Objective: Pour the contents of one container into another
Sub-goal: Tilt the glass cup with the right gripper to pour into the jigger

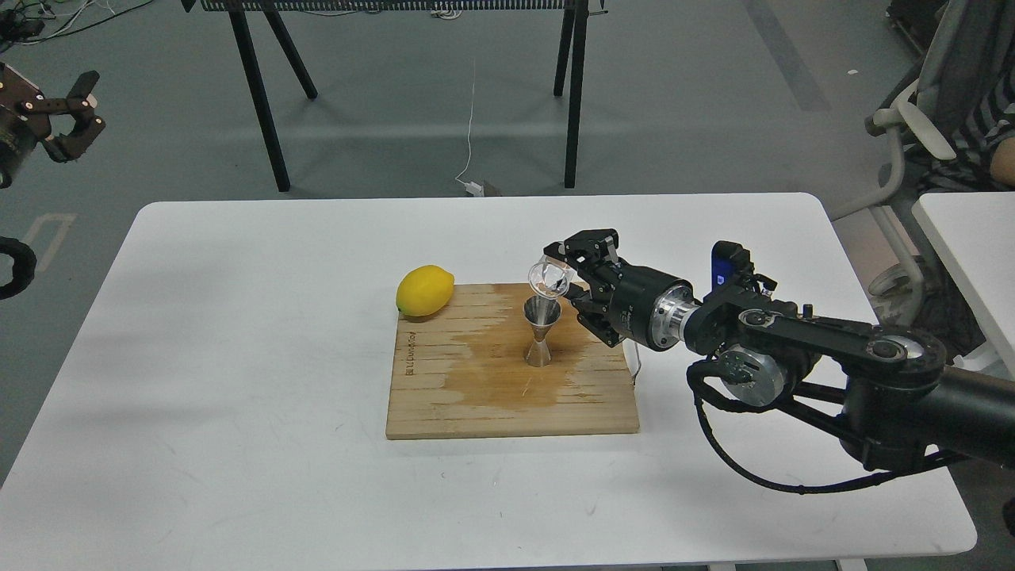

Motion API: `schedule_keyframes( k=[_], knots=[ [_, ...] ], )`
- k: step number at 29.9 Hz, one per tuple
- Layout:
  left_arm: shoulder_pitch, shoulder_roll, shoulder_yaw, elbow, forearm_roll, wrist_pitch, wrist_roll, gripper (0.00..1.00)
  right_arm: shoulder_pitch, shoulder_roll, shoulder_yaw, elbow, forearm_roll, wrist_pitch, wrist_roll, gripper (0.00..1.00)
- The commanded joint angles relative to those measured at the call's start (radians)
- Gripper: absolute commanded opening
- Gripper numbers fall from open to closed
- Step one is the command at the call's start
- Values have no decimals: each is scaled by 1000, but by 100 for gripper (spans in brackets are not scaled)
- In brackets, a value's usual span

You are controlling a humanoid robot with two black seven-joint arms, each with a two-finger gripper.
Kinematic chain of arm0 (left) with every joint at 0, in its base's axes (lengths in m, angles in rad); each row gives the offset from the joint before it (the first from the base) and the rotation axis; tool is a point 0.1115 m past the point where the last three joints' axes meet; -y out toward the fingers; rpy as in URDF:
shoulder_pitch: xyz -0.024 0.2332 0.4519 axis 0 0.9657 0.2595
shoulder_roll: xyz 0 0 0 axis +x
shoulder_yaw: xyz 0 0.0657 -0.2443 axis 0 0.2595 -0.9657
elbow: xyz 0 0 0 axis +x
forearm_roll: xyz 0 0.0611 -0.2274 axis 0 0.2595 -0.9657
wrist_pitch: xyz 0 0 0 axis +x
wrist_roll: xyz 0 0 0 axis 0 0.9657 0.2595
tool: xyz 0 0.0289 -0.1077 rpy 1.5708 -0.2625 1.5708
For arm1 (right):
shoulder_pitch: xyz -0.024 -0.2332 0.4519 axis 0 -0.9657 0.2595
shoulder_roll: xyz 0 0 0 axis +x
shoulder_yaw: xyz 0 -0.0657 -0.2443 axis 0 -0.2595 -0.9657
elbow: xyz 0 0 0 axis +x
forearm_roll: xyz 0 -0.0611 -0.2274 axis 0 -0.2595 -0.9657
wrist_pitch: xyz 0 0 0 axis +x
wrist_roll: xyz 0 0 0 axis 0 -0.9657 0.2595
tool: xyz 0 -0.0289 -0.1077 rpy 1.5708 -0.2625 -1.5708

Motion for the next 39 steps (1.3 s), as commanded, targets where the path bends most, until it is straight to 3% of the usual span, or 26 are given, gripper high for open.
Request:
schedule_keyframes(
  k=[1, 39],
  knots=[
    [0, 3, 0, 0, 0, 0, 0, 100, 10, 0, -6, 0, -14, 0, 0, 14],
    [3, 37, -2, -37, -5, 0, 0, 100, 56, 46, -101, -74, -189, -11, 15, 13]
  ],
)
